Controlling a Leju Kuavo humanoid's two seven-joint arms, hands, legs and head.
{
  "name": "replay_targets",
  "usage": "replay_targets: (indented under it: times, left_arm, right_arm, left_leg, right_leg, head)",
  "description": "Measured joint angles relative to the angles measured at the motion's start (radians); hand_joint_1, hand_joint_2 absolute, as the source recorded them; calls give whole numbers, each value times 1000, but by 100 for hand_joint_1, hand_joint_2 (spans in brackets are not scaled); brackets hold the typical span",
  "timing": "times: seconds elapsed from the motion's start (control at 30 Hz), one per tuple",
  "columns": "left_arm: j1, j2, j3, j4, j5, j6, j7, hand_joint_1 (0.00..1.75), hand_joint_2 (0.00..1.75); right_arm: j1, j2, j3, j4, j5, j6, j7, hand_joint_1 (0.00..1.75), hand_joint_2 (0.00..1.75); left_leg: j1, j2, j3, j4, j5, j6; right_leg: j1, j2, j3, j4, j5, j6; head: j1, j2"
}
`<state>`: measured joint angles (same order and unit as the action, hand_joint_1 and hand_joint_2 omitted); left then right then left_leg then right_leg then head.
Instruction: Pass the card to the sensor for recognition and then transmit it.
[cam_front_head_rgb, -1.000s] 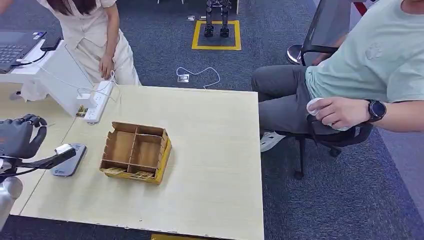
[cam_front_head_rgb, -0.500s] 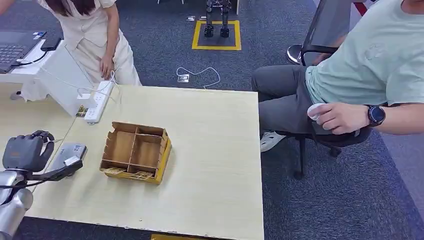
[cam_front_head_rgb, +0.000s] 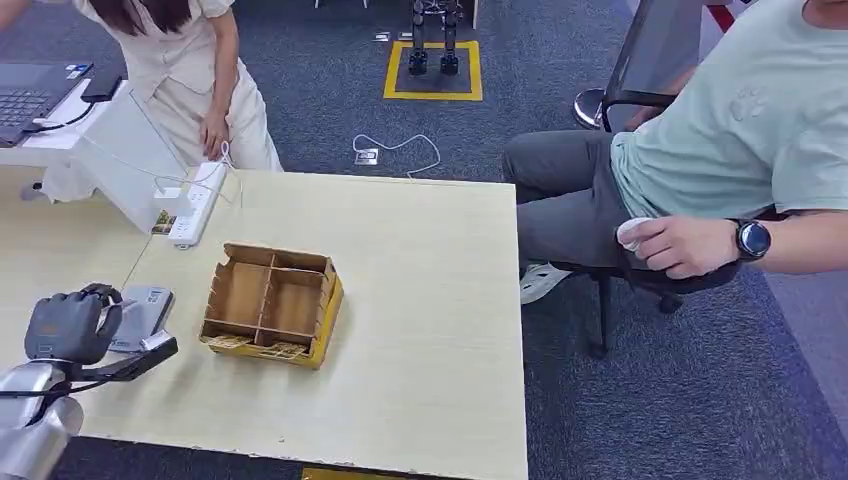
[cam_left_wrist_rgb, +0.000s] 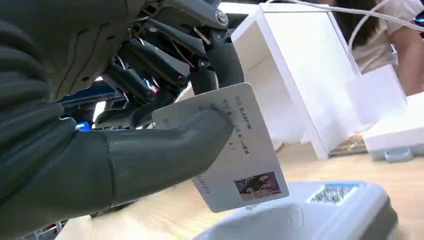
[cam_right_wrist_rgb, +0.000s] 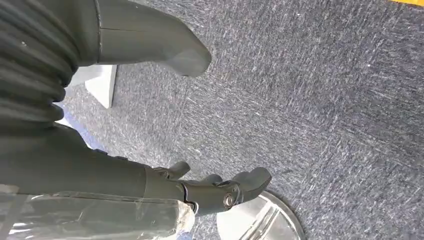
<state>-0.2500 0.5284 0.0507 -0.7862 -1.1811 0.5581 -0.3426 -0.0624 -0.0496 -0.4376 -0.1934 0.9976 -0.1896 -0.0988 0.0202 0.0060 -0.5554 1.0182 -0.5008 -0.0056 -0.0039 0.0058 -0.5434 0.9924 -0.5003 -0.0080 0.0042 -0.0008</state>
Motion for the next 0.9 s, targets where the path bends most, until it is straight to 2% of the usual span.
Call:
replay_targets:
  times: [0.9]
  left_arm:
    - [23,-42,0,62,-2,25,-13,175,175]
  right_arm:
    - [0,3,-20,0,12,-3,0,0,175]
  left_leg:
    - [0,0,0,0,0,0]
  right_leg:
    - [0,0,0,1,0,0]
  head:
    - [1,0]
